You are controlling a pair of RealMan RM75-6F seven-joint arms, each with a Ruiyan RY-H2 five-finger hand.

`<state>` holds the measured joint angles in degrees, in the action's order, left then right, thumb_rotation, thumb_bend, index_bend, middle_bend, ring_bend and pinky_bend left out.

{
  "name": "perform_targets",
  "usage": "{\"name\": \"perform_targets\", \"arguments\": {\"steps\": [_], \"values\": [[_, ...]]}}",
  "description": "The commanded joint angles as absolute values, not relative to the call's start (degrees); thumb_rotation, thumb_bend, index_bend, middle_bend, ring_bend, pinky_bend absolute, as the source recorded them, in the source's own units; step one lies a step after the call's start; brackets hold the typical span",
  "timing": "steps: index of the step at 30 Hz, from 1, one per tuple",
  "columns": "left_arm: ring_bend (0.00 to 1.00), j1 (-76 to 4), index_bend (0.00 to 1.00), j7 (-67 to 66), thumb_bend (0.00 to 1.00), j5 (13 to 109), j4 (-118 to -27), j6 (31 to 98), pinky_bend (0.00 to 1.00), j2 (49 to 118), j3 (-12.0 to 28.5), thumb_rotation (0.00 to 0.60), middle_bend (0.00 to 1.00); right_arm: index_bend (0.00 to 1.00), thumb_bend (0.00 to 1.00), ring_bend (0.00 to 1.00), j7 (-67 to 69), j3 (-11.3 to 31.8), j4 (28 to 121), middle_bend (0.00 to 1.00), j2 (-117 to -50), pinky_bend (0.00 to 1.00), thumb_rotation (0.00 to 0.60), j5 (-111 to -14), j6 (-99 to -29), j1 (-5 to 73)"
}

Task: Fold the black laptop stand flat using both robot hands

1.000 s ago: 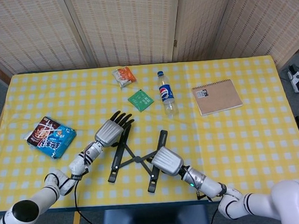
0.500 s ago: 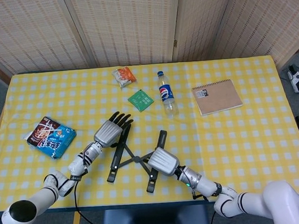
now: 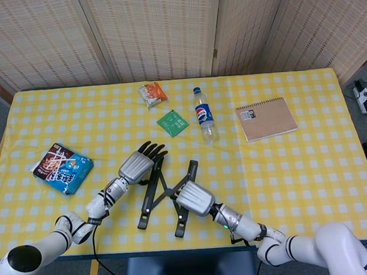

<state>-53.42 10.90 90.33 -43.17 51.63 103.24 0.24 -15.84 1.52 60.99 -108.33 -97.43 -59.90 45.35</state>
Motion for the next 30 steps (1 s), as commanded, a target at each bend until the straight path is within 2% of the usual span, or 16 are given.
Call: {"name": "perform_targets", "arguments": {"steps": [1,11,14,17,20,22,23,25,28,30], "values": [[0.0,-53.5,0.0,11.1,0.19,90.4,-44.5,51.4,0.0,102.8,0.2,0.6,0.03,0.51,0.07,0.75,-15.9,1.8,60.6,0.69,-108.8,0.71,0.6,-97.4,-59.9,45.7],[0.0,-53.6,0.0,10.3,0.18,89.3,-48.4,50.3,0.0,101.6,0.7,0.6,0.02,0.51,0.07,0.75,-15.5,2.1,59.4,0.69,-110.0,0.71,0.6,-97.4,-60.2,46.7],[0.0,-53.1,0.0,9.8,0.18,88.2,-49.0,50.0,0.0,100.8,1.2,0.6,0.02,0.5,0.07,0.73,-14.8,1.6,60.7,0.66,-109.1,0.71,0.6,-97.6,-60.5,46.6],[0.0,-52.1,0.0,10.2,0.18,86.8,-50.1,50.3,0.0,99.4,2.0,0.6,0.02,0.39,0.07,0.63,-14.3,1.2,63.7,0.54,-106.8,0.7,0.6,-98.4,-60.7,47.0],[0.0,-50.9,0.0,11.2,0.18,85.6,-51.9,50.9,0.0,97.5,2.6,0.6,0.02,0.19,0.07,0.52,-14.5,1.3,68.8,0.39,-103.1,0.66,0.6,-98.4,-58.2,48.5],[0.0,-50.2,0.0,11.5,0.18,84.8,-53.3,51.2,0.0,96.0,2.9,0.6,0.02,0.04,0.07,0.44,-15.5,1.8,73.3,0.26,-99.8,0.55,0.6,-97.5,-54.1,50.4],[0.0,-49.9,0.0,11.7,0.18,84.5,-53.9,51.3,0.0,95.4,3.0,0.6,0.02,0.01,0.07,0.4,-16.5,2.1,75.1,0.22,-98.5,0.5,0.6,-97.1,-52.2,51.3],[0.0,-49.2,0.0,12.0,0.18,84.0,-55.4,51.6,0.0,94.2,3.2,0.6,0.02,0.0,0.07,0.25,-18.5,2.8,78.8,0.11,-95.7,0.29,0.6,-95.6,-47.0,53.6],[0.0,-48.5,0.0,12.1,0.18,83.4,-57.3,51.4,0.0,92.6,3.3,0.6,0.01,0.0,0.07,0.06,-21.2,4.0,82.6,0.02,-92.7,0.03,0.6,-92.1,-39.1,56.7],[0.0,-48.1,0.0,11.9,0.18,83.1,-58.2,51.5,0.0,91.8,3.3,0.6,0.01,0.0,0.07,0.01,-23.0,4.6,83.7,0.0,-91.8,0.0,0.6,-90.0,-35.2,58.5]]}}
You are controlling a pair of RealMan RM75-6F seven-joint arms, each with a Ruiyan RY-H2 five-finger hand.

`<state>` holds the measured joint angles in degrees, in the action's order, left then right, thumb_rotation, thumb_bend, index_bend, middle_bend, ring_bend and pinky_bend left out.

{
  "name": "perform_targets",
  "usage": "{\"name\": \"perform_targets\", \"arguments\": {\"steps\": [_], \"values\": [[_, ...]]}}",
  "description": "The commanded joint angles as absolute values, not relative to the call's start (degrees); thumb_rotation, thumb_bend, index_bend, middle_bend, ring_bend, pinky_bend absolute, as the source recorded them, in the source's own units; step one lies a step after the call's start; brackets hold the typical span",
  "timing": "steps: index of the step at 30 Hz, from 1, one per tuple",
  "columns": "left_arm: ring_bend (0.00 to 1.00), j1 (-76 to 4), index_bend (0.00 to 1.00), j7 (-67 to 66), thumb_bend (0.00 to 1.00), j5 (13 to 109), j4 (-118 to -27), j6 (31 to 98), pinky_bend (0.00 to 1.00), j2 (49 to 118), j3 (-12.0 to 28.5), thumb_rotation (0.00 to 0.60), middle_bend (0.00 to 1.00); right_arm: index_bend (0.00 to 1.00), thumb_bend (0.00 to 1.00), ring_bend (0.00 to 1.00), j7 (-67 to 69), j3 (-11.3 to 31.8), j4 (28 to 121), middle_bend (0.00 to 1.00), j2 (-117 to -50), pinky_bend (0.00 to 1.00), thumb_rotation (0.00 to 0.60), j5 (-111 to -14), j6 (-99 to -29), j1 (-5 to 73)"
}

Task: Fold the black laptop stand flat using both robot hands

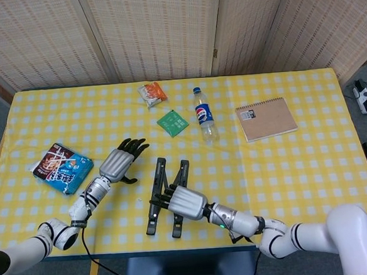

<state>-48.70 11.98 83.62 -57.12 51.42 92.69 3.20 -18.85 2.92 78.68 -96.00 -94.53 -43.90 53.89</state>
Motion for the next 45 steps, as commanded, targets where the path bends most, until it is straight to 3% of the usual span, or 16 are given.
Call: {"name": "perform_targets", "arguments": {"steps": [1,21,30,34,41,45], "values": [[0.0,-47.9,0.0,11.9,0.18,83.0,-58.4,51.5,0.0,91.5,3.3,0.6,0.01,0.0,0.07,0.0,-23.7,4.8,83.8,0.0,-91.6,0.0,0.6,-89.2,-34.0,59.1],[0.0,-45.8,0.0,14.5,0.18,82.0,-57.6,51.1,0.0,90.2,3.7,0.6,0.0,0.0,0.07,0.0,-24.8,5.0,76.5,0.06,-96.4,0.0,0.6,-85.1,-27.9,65.7],[0.0,-45.4,0.0,15.3,0.18,82.2,-57.0,51.0,0.0,90.2,3.7,0.6,0.0,0.01,0.19,0.01,-23.9,4.9,74.4,0.1,-97.7,0.0,0.6,-84.0,-26.8,67.6],[0.0,-45.1,0.0,15.4,0.18,82.4,-56.9,51.3,0.0,90.1,3.7,0.6,0.0,0.11,0.19,0.04,-22.9,4.7,73.6,0.16,-98.2,0.0,0.6,-84.7,-27.8,67.9],[0.0,-44.8,0.0,15.7,0.18,82.6,-56.8,51.7,0.0,90.0,3.8,0.6,0.0,0.47,0.27,0.23,-18.1,3.6,72.1,0.4,-98.7,0.0,0.6,-88.6,-32.6,67.4],[0.0,-44.7,0.0,15.5,0.18,82.7,-57.1,51.7,0.0,89.9,3.9,0.6,0.0,0.59,0.31,0.31,-14.7,2.3,70.8,0.49,-98.7,0.0,0.6,-91.5,-35.2,67.3]]}}
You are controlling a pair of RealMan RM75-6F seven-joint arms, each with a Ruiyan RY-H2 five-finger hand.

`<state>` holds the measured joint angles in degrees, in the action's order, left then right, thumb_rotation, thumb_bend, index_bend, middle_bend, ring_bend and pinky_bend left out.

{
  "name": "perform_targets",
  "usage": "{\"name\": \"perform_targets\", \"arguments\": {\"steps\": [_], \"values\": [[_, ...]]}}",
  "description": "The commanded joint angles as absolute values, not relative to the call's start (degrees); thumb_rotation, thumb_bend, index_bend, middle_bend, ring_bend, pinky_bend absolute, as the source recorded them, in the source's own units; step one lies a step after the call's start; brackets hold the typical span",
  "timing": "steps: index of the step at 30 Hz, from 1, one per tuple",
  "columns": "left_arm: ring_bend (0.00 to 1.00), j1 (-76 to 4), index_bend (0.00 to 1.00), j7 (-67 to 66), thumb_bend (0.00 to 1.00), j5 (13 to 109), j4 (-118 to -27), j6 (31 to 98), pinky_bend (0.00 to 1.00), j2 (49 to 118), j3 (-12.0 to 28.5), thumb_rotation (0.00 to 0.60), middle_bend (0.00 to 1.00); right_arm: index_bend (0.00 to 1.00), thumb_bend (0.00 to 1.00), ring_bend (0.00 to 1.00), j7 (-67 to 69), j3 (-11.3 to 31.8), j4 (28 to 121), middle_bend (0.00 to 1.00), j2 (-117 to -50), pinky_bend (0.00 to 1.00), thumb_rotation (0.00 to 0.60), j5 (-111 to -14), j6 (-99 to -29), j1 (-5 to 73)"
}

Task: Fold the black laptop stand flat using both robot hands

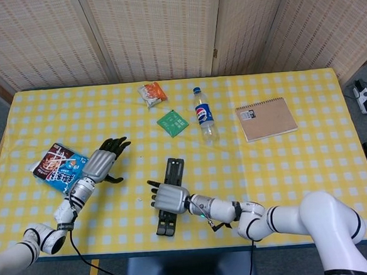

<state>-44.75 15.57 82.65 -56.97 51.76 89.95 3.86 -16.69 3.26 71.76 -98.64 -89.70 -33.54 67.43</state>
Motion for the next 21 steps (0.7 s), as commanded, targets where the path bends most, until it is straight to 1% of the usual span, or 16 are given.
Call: {"name": "perform_targets", "arguments": {"steps": [1,3,5,6,8,10,13,16,19,21], "values": [[0.0,-44.8,0.0,15.4,0.18,82.7,-57.1,51.6,0.0,89.9,3.9,0.6,0.0,0.6,0.31,0.31,-14.2,2.0,70.5,0.5,-98.7,0.0,0.6,-92.0,-35.6,67.3],[0.0,-44.8,0.0,15.2,0.18,82.6,-57.4,51.6,0.0,89.8,4.0,0.6,0.0,0.59,0.3,0.3,-13.1,1.3,70.5,0.48,-98.3,0.0,0.6,-93.0,-36.1,67.4],[0.0,-44.8,0.0,15.1,0.18,82.5,-57.7,51.6,0.0,89.6,4.2,0.6,0.0,0.5,0.3,0.24,-12.6,0.9,70.9,0.39,-97.6,0.0,0.6,-93.3,-36.4,67.3],[0.0,-44.8,0.0,14.9,0.18,82.5,-57.9,51.7,0.0,89.5,4.3,0.6,0.0,0.35,0.3,0.18,-12.6,0.7,71.5,0.28,-97.1,0.0,0.6,-93.2,-36.4,67.1],[0.0,-44.8,0.0,14.8,0.18,82.4,-58.1,51.6,0.0,89.4,4.4,0.6,0.0,0.1,0.3,0.07,-12.8,0.7,72.3,0.12,-96.4,0.0,0.6,-92.9,-36.5,66.9],[0.0,-44.8,0.0,14.7,0.18,82.3,-58.3,51.6,0.0,89.3,4.5,0.6,0.0,0.01,0.3,0.03,-13.1,0.7,73.1,0.04,-95.8,0.0,0.6,-92.6,-37.0,66.4],[0.0,-44.6,0.0,13.6,0.18,81.8,-59.3,52.1,0.0,88.9,4.9,0.6,0.0,0.0,0.3,0.03,-14.6,0.4,77.1,0.03,-92.9,0.0,0.6,-92.5,-42.2,63.1],[0.0,-43.8,0.0,11.9,0.18,80.8,-60.2,53.0,0.0,88.8,5.5,0.6,0.0,0.0,0.3,0.07,-16.7,0.0,81.2,0.05,-89.8,0.0,0.6,-91.3,-46.6,59.5],[0.0,-42.9,0.05,10.1,0.19,79.5,-61.7,53.7,0.0,87.8,5.9,0.6,0.0,0.01,0.3,0.14,-19.6,-0.6,86.1,0.12,-86.0,0.0,0.6,-89.6,-52.2,54.6],[0.0,-41.9,0.06,9.2,0.19,78.4,-63.3,54.5,0.0,86.8,6.4,0.6,0.0,0.06,0.3,0.18,-21.9,-1.3,89.7,0.18,-83.0,0.01,0.6,-88.4,-56.8,50.7]]}}
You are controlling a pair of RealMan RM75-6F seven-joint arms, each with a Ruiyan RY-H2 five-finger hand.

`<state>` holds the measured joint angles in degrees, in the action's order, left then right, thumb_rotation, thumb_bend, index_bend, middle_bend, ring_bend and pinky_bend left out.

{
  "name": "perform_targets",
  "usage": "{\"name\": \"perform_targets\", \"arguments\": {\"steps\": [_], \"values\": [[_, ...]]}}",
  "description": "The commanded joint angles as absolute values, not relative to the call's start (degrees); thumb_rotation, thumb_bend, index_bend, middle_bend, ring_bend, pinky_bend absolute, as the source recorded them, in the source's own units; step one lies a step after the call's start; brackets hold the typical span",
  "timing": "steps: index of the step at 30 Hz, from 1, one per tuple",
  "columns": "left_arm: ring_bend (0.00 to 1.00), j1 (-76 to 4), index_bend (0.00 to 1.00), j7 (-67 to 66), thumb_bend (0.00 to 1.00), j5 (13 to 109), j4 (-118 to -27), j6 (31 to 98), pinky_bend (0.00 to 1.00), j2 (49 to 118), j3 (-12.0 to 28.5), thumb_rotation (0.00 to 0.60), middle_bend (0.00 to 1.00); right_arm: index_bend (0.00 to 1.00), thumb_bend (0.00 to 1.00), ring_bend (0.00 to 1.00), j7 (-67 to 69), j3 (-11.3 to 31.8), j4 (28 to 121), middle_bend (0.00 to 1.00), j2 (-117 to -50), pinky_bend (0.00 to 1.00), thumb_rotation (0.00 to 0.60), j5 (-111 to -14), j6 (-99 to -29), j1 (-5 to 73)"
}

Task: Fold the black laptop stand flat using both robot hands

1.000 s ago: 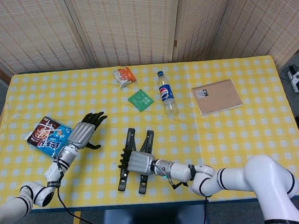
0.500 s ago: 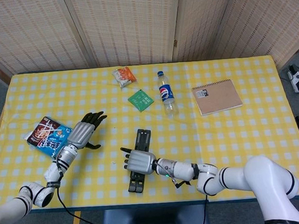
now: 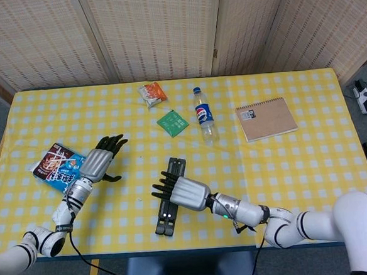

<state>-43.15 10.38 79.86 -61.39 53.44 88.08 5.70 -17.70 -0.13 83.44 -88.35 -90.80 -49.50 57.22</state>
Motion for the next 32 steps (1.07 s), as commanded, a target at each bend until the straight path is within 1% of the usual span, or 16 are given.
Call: {"name": "perform_targets", "arguments": {"steps": [1,4,6,9,11,15,18,23,27,32], "values": [[0.0,-41.5,0.07,8.9,0.19,77.9,-64.1,54.9,0.0,86.2,6.6,0.6,0.0,0.09,0.31,0.2,-22.9,-1.5,91.1,0.2,-81.8,0.03,0.6,-87.9,-59.0,48.9],[0.0,-39.5,0.08,7.0,0.22,75.9,-66.9,56.6,0.0,84.3,7.2,0.6,0.0,0.13,0.3,0.22,-26.0,-2.6,94.8,0.22,-77.9,0.07,0.6,-86.0,-65.6,43.1],[0.0,-37.9,0.09,4.7,0.25,74.1,-69.6,57.8,0.0,82.7,7.4,0.6,0.0,0.13,0.3,0.22,-26.9,-3.5,96.5,0.22,-75.5,0.08,0.6,-85.1,-69.8,39.3],[0.0,-35.1,0.1,-0.2,0.25,71.9,-73.2,60.9,0.0,80.5,7.3,0.6,0.0,0.13,0.3,0.21,-25.9,-4.8,97.7,0.19,-72.3,0.08,0.6,-83.7,-75.3,33.8],[0.0,-33.2,0.11,-3.1,0.25,71.2,-75.1,63.6,0.0,79.3,7.0,0.6,0.0,0.11,0.31,0.19,-24.3,-5.2,97.8,0.16,-70.7,0.08,0.6,-82.9,-78.6,30.6],[0.0,-28.5,0.11,-7.2,0.25,71.4,-79.7,70.4,0.0,76.4,5.7,0.6,0.0,0.03,0.31,0.14,-18.2,-6.2,96.4,0.1,-68.2,0.08,0.6,-82.1,-84.6,23.9],[0.0,-25.0,0.11,-7.9,0.26,73.2,-82.8,74.8,0.0,74.2,4.1,0.6,0.01,0.0,0.3,0.12,-13.5,-7.1,94.7,0.08,-67.3,0.08,0.6,-81.9,-87.6,19.7],[0.0,-20.2,0.11,-7.1,0.26,76.5,-86.8,80.2,0.0,71.2,1.5,0.6,0.01,0.0,0.31,0.09,-6.5,-7.6,92.1,0.07,-66.4,0.06,0.6,-83.3,-91.5,14.5],[0.0,-16.8,0.11,-6.7,0.26,79.6,-87.9,84.6,0.0,70.5,-0.1,0.6,0.01,0.0,0.3,0.08,-1.5,-7.4,90.1,0.06,-65.9,0.03,0.6,-84.8,-92.6,12.4],[0.0,-13.5,0.11,-7.2,0.26,81.9,-88.5,88.9,0.0,71.3,-0.9,0.6,0.01,0.0,0.3,0.08,-0.9,-6.7,89.5,0.07,-65.6,0.03,0.6,-86.0,-92.3,11.0]]}}
